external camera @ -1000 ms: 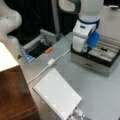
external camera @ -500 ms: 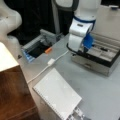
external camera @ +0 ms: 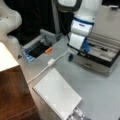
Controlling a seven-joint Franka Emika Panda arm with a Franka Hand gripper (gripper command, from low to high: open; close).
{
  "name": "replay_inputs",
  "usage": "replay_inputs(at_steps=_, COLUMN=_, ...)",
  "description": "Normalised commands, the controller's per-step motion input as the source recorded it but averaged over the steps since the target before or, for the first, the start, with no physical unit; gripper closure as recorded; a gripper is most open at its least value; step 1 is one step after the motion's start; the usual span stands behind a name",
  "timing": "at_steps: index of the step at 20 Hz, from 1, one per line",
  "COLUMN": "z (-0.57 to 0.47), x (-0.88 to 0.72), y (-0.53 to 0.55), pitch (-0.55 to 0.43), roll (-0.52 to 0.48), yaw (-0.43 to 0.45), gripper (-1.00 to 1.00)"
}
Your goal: Open the box. Pick up the pen. Place the pen in the box. Pick up the book. Place the book on the shelf.
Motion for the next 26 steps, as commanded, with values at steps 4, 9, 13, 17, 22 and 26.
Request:
replay_inputs(at_steps=4, z=-0.22, x=-0.03, y=-0.14, pitch=-0.040, roll=-0.386, yaw=0.120, gripper=-1.00)
replay_inputs(at_steps=9, z=-0.29, x=-0.02, y=-0.16, pitch=-0.039, roll=-0.363, yaw=0.056, gripper=-1.00)
replay_inputs(at_steps=13, z=-0.24, x=-0.06, y=-0.12, pitch=-0.031, roll=-0.380, yaw=0.028, gripper=-1.00)
replay_inputs(at_steps=17, z=-0.18, x=-0.10, y=-0.02, pitch=-0.025, roll=-0.400, yaw=0.031, gripper=-1.00)
replay_inputs(at_steps=22, z=-0.13, x=-0.09, y=0.02, pitch=-0.042, roll=-0.458, yaw=0.056, gripper=-1.00)
replay_inputs(at_steps=26, z=-0.17, x=-0.06, y=0.02, pitch=-0.062, roll=-0.460, yaw=0.052, gripper=-1.00)
